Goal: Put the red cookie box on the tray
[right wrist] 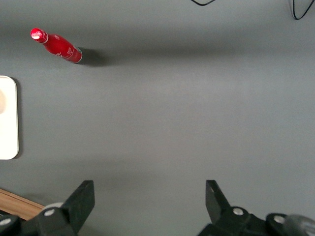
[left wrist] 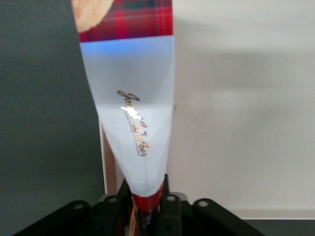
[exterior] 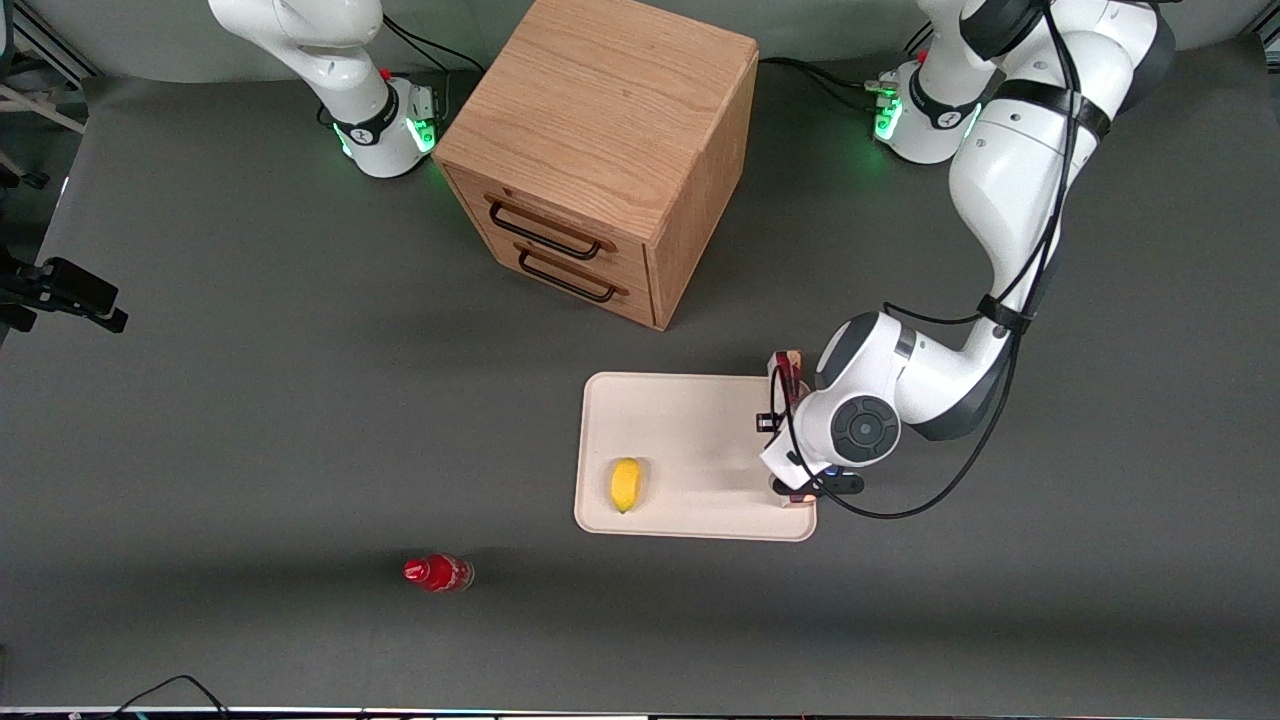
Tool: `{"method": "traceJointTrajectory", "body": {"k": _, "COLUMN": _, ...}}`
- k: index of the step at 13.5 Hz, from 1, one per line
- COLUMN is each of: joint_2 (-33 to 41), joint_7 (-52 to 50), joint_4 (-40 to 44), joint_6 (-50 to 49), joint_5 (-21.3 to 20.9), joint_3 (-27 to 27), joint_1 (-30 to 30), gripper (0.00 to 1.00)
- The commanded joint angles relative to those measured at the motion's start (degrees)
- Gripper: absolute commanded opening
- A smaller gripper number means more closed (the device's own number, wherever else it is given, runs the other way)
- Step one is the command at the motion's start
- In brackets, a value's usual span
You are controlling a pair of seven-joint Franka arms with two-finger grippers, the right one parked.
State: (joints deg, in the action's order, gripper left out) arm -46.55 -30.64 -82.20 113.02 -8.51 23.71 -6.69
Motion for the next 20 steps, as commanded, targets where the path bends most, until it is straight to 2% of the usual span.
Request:
{"method": "traceJointTrajectory", "body": {"k": 1, "joint_2": 0.75, "joint_7": -0.74, "joint_4": 1.60, "joint_6": -1.75, "joint_5": -1.16, "joint_3": -0.51, "joint_1": 0.36, "gripper": 1.00}}
{"method": "traceJointTrajectory", "body": {"k": 3, "joint_2": 2.50, "joint_7": 0.75, "joint_4": 3.00, "joint_6": -6.29, "joint_5": -0.72, "joint_3": -0.86, "joint_1": 1.76, "gripper": 1.00}}
{"method": "traceJointTrajectory", "body": {"k": 4, "joint_2": 3.38, "joint_7": 2.67, "joint_4": 6.05, "joint_6": -11.98, "joint_5": -0.19, "joint_3": -0.69, "joint_1": 2.99, "gripper": 1.00}}
{"method": "traceJointTrajectory", "body": {"k": 7, "joint_2": 3.92, "joint_7": 10.58, "joint_4": 17.30, "joint_6": -28.85, "joint_5": 6.12, "joint_3": -0.95, "joint_1": 7.02, "gripper": 1.00}}
{"method": "traceJointTrajectory", "body": {"k": 9, "joint_2": 6.19, "joint_7": 14.01, "joint_4": 21.36, "joint_6": -38.80, "joint_5": 6.84, "joint_3": -0.86, "joint_1": 10.63, "gripper": 1.00}}
{"method": "traceJointTrajectory", "body": {"k": 10, "joint_2": 9.95, "joint_7": 15.85, "joint_4": 21.20, "joint_6": -41.28, "joint_5": 6.32, "joint_3": -1.29, "joint_1": 11.69, "gripper": 1.00}}
{"method": "traceJointTrajectory", "body": {"k": 14, "joint_2": 22.35, "joint_7": 25.07, "joint_4": 20.15, "joint_6": -49.19, "joint_5": 5.96, "joint_3": -11.12, "joint_1": 11.79, "gripper": 1.00}}
{"method": "traceJointTrajectory", "body": {"k": 15, "joint_2": 25.16, "joint_7": 27.36, "joint_4": 18.84, "joint_6": -50.78, "joint_5": 5.96, "joint_3": -13.49, "joint_1": 11.53, "gripper": 1.00}}
{"method": "traceJointTrajectory", "body": {"k": 17, "joint_2": 33.58, "joint_7": 31.67, "joint_4": 10.61, "joint_6": -49.75, "joint_5": 6.84, "joint_3": -18.94, "joint_1": 11.00, "gripper": 1.00}}
{"method": "traceJointTrajectory", "body": {"k": 20, "joint_2": 49.48, "joint_7": 36.09, "joint_4": -8.00, "joint_6": -42.30, "joint_5": 6.67, "joint_3": -24.14, "joint_1": 10.38, "gripper": 1.00}}
